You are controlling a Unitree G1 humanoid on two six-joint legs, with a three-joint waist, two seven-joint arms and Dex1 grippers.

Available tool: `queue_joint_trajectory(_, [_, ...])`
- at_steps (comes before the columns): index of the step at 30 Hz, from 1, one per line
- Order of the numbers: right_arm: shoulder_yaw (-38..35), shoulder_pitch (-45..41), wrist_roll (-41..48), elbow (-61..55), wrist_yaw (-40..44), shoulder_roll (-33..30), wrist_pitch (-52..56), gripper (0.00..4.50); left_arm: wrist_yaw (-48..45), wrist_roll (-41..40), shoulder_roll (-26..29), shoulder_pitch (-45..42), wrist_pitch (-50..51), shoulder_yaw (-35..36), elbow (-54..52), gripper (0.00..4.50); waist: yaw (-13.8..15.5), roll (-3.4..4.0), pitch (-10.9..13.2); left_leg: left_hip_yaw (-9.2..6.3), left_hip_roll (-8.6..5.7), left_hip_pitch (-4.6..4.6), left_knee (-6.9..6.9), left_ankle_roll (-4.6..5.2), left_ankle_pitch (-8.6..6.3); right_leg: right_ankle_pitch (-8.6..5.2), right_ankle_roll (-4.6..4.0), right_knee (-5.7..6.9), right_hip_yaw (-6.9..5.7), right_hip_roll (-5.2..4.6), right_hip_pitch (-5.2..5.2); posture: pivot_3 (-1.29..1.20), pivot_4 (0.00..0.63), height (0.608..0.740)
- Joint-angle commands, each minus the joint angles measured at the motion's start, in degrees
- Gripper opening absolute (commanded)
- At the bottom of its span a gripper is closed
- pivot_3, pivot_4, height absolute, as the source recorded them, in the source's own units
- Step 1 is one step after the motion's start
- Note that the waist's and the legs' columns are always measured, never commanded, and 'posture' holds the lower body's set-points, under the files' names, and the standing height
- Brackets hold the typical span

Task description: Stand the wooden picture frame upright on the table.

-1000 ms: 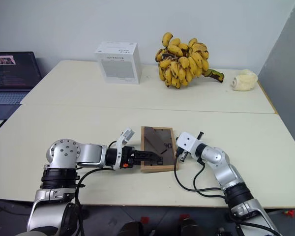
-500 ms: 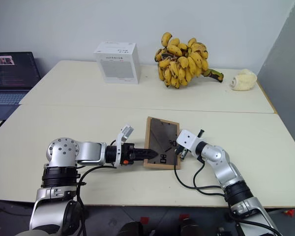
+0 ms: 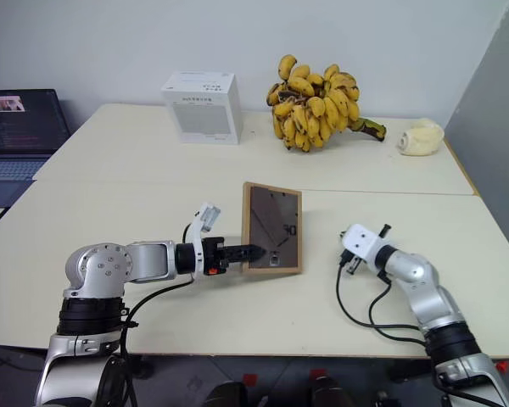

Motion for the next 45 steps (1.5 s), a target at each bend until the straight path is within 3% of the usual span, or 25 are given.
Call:
queue_joint_trajectory(1, [-4.5, 0.1, 6.4, -8.4, 2.5, -0.8, 5.2, 1.08, -2.7, 4.4, 0.4, 0.4, -9.6, 0.1, -3.7, 1.28, -0.1, 0.00, 0.0, 0.00, 0.01, 0.02, 0.00, 0.00, 0.00, 0.00, 0.00, 0.00, 0.00, 0.01, 0.01, 0.00, 0.150, 0.740])
queue_joint_trajectory(9, [-11.0, -6.1, 27.4, -31.0, 1.1, 4.6, 31.4, 2.65, -7.8, 11.6, 2.3, 0.2, -21.4, -2.9, -9.5, 1.28, 0.1, 0.05, 0.1, -0.02, 0.01, -0.25, -0.01, 0.01, -0.01, 0.00, -0.01, -0.03, -0.02, 0.00, -0.18, 0.00, 0.150, 0.740])
queue_joint_trajectory(15, [-11.6, -14.7, 39.2, -37.8, -2.5, 9.3, 44.2, 4.09, -13.2, 12.5, 4.4, -2.1, -22.6, -5.4, -12.4, 1.28, 0.2, 0.07, 0.1, -0.12, 0.02, -0.51, -0.01, 0.01, -0.01, 0.00, -0.01, -0.03, -0.15, 0.00, -0.40, 0.00, 0.150, 0.740])
queue_joint_trajectory(31, [-7.2, -19.0, 40.2, -32.9, -5.9, 15.7, 42.5, 4.09, -17.3, 14.3, 3.3, -9.4, -23.0, -7.9, -9.6, 1.28, 0.2, 0.10, 0.1, -0.25, 0.03, -0.87, -0.02, 0.03, 0.00, -0.01, -0.04, 0.04, -0.34, 0.01, -0.76, 0.00, 0.150, 0.740])
queue_joint_trajectory(45, [-7.8, -16.9, 40.2, -35.6, -8.7, 15.5, 43.5, 4.09, -22.2, 25.5, -0.5, -19.5, -34.2, -10.1, 15.8, 1.28, 0.4, 0.11, 0.1, -0.30, 0.02, -0.95, -0.02, 0.03, 0.00, -0.01, -0.06, 0.04, -0.45, 0.01, -0.80, 0.00, 0.150, 0.740])
